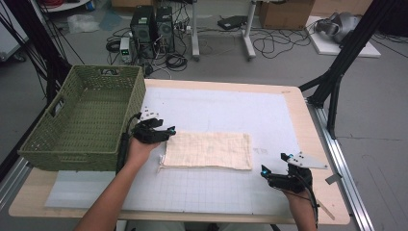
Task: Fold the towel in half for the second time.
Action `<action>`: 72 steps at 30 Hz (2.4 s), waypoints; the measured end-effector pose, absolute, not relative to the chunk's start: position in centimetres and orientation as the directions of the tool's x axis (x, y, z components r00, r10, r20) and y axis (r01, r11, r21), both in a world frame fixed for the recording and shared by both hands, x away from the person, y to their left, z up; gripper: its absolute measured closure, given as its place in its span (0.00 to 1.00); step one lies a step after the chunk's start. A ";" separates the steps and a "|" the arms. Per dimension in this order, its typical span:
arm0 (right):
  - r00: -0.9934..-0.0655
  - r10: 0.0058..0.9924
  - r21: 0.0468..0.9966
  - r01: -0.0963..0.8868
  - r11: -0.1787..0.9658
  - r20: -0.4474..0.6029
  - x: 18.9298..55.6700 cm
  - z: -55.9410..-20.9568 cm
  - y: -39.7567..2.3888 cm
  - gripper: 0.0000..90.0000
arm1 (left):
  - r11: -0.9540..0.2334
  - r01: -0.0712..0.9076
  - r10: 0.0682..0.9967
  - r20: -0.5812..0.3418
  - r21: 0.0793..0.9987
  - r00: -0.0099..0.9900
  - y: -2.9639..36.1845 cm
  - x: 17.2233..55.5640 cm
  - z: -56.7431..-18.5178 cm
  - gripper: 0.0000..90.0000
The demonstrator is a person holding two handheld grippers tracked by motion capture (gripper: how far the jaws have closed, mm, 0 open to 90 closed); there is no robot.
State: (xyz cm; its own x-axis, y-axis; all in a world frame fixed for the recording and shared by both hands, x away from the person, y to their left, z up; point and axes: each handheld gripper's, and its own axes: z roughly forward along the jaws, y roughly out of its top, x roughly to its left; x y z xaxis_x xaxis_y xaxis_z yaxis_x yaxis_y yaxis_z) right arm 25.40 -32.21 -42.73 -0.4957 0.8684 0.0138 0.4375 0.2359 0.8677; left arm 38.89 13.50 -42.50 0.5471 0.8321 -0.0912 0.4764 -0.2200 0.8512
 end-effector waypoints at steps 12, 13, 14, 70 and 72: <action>-0.500 0.866 0.862 0.447 0.240 0.018 25.5 -43.0 -32.1 0.13 | -0.301 0.511 0.811 -0.065 0.805 0.581 12.8 40.1 -44.7 0.55; -0.501 0.865 0.862 0.444 0.244 0.013 25.6 -43.0 -32.1 0.13 | -0.311 0.515 0.809 -0.062 0.799 0.585 12.7 40.1 -44.9 0.56; -0.502 0.865 0.861 0.447 0.243 0.017 25.6 -43.0 -32.0 0.13 | -0.329 0.517 0.804 -0.052 0.791 0.592 12.6 40.1 -45.1 0.57; -0.611 0.790 0.708 0.582 0.401 0.054 40.0 -44.2 -26.2 0.61 | -0.297 0.519 0.761 -0.130 0.802 0.635 12.9 39.9 -45.2 0.93; -0.624 0.780 0.708 0.571 0.415 0.045 40.0 -44.2 -26.2 0.69 | -0.302 0.518 0.762 -0.123 0.800 0.636 12.9 39.9 -45.1 0.93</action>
